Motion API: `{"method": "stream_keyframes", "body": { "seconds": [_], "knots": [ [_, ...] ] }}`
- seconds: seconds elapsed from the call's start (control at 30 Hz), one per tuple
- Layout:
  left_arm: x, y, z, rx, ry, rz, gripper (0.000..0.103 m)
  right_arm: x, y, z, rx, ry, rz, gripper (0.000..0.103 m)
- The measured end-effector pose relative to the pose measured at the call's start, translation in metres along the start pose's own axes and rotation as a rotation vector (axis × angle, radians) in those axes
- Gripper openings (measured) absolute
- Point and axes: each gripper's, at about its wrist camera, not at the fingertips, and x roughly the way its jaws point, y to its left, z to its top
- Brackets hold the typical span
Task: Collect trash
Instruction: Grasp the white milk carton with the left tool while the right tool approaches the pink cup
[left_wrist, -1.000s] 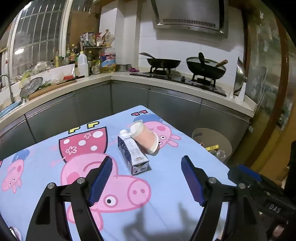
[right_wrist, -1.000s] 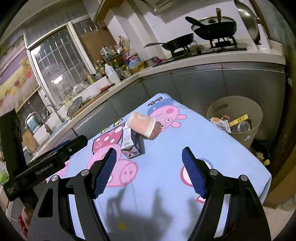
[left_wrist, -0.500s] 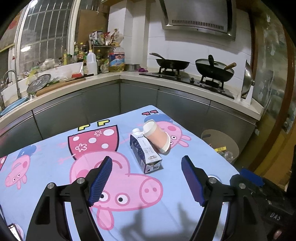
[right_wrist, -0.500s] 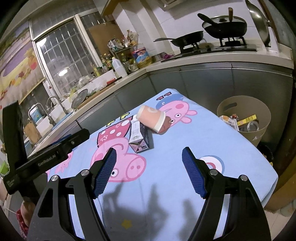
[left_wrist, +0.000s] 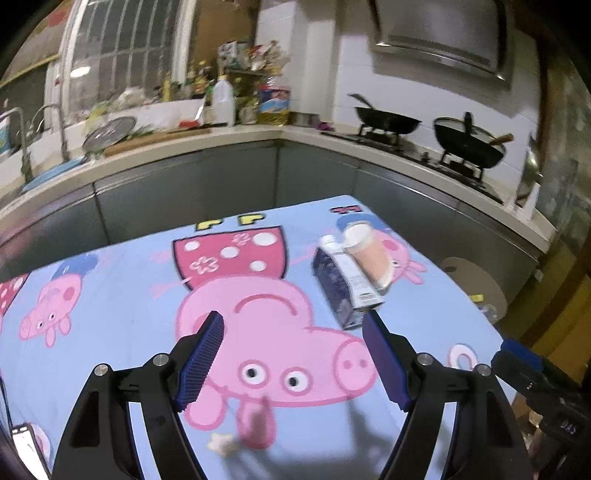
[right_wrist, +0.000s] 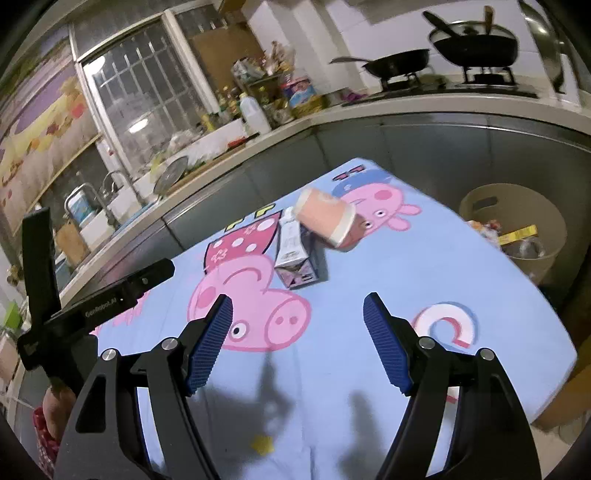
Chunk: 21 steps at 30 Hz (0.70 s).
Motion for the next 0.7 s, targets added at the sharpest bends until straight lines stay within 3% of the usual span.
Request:
{"method": "stream_keyframes", "body": {
  "seconds": [0.2, 0.3, 0.37, 0.53, 0.7],
  "knots": [
    [0.015, 0.019, 0.000, -0.060, 0.043, 0.004, 0.077, 0.045, -0.003, 0.015, -0.033, 0.058, 0.017, 0.071],
    [0.031, 0.012, 0.006, -0.073, 0.073, -0.026, 0.088, 0.056, -0.015, 0.034, -0.042, 0.005, -0.026, 0.071],
    [0.049, -0.001, 0.014, -0.070, 0.093, -0.070, 0.092, 0.068, -0.029, 0.048, -0.032, 0.020, -0.044, 0.071],
    [0.102, -0.039, 0.027, -0.013, 0.152, -0.096, 0.096, 0.106, -0.079, 0.071, 0.169, 0.075, 0.072, 0.067],
    [0.143, -0.068, 0.031, 0.036, 0.178, -0.074, 0.095, 0.145, -0.122, 0.084, 0.340, 0.091, 0.123, 0.061]
  ]
}}
